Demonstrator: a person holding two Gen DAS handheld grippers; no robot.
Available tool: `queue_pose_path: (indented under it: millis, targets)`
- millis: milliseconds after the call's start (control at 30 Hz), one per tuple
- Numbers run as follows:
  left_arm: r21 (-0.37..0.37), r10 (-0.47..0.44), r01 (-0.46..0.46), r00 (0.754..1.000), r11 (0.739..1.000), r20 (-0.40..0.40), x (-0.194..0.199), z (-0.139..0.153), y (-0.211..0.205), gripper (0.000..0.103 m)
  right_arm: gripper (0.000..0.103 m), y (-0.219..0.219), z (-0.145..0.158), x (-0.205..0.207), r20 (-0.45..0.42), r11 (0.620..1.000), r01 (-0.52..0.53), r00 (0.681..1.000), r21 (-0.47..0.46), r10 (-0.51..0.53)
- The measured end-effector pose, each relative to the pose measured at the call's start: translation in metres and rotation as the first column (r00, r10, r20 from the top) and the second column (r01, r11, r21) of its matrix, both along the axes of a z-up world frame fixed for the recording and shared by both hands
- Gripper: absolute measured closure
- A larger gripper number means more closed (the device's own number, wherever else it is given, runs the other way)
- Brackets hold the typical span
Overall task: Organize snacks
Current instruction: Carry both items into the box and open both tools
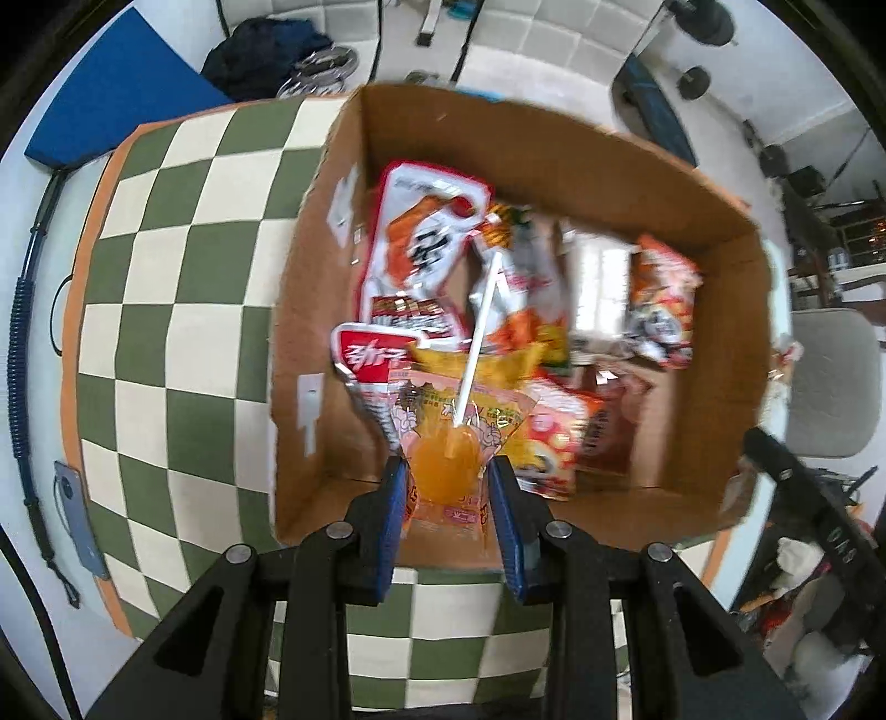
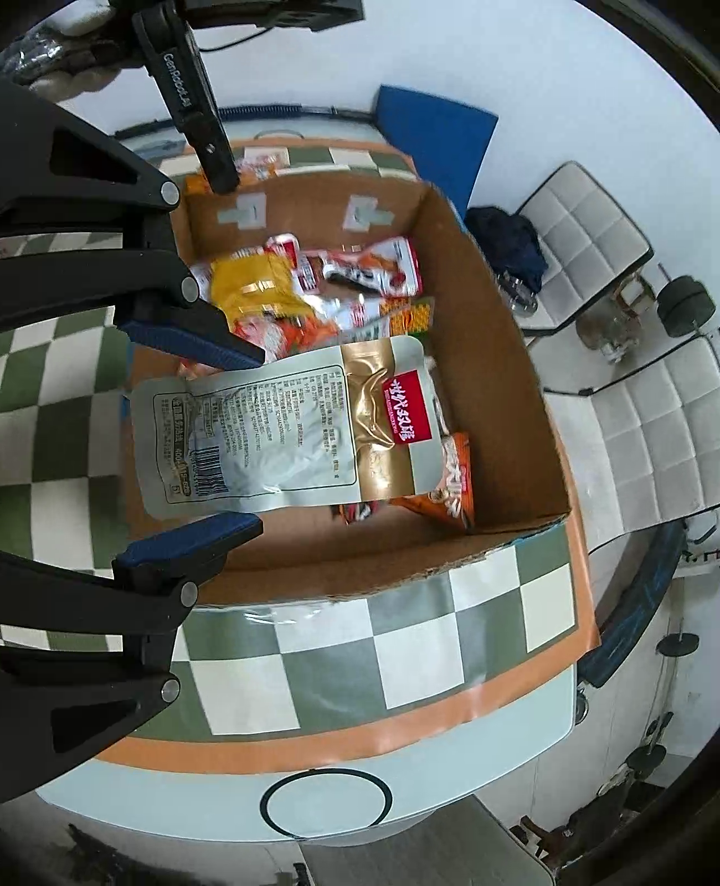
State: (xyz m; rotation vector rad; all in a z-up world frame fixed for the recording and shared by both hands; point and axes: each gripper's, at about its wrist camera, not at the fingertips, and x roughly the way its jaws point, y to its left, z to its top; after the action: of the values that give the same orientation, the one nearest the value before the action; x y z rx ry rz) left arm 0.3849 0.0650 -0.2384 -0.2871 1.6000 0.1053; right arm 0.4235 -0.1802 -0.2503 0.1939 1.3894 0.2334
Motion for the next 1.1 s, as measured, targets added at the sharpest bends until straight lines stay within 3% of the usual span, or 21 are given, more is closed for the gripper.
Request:
queue_pose_path:
  millis: [400,800,867,900,933,1000,1100]
  targets:
    - [0.056,-0.014,0.020,0.995,0.998,-0.094,-0.002,-0.041,0.007,0.075,0.047,0.006,-0.036,0.013,-0.059,0.998,-0.008,0.998,-0.065,0.005]
    - [0.040,0.008,-0.004,0.994,0.999,-0.111,-0.005,-0.048,0.016,0.066,0.043,0.005,-0.052,0.014,-0.125,0.998,-0.001,0.992,-0.068,-0.008]
    - [0.037,0.014,-0.010,0.994,0.999,-0.107,-0.004,-0.047,0.015,0.057,0.026,0.005,-0.052,0.013,-0.125,0.997,-0.003,0.992,-0.071,-0.006]
    - [0.057,0.017,-0.010,0.992,0.998,-0.122,-0.003,-0.048,0.015,0.038,0.025,0.006,-0.052,0.012,-0.128,0.998,-0.004,0.992,-0.060,-0.004]
    - [0.080,0.012,0.000,0.988,0.997,-0.151,-0.001,-0.050,0.015,0.033,0.022,0.007,-0.051,0.011,-0.128,0.998,-0.008,0.992,-0.065,-0.001]
    - [0.102,-0.050,0.070,0.980,0.992,-0.192,0.003,-0.057,0.006,0.033,0.018,0.011,-0.048,0.009,-0.116,0.998,-0.023,0.993,-0.066,0.016]
    - [0.146,-0.074,0.097,0.985,0.985,-0.156,0.001,-0.056,-0.004,0.033,0.013,0.018,-0.044,0.006,-0.102,0.996,-0.046,0.994,-0.077,0.038]
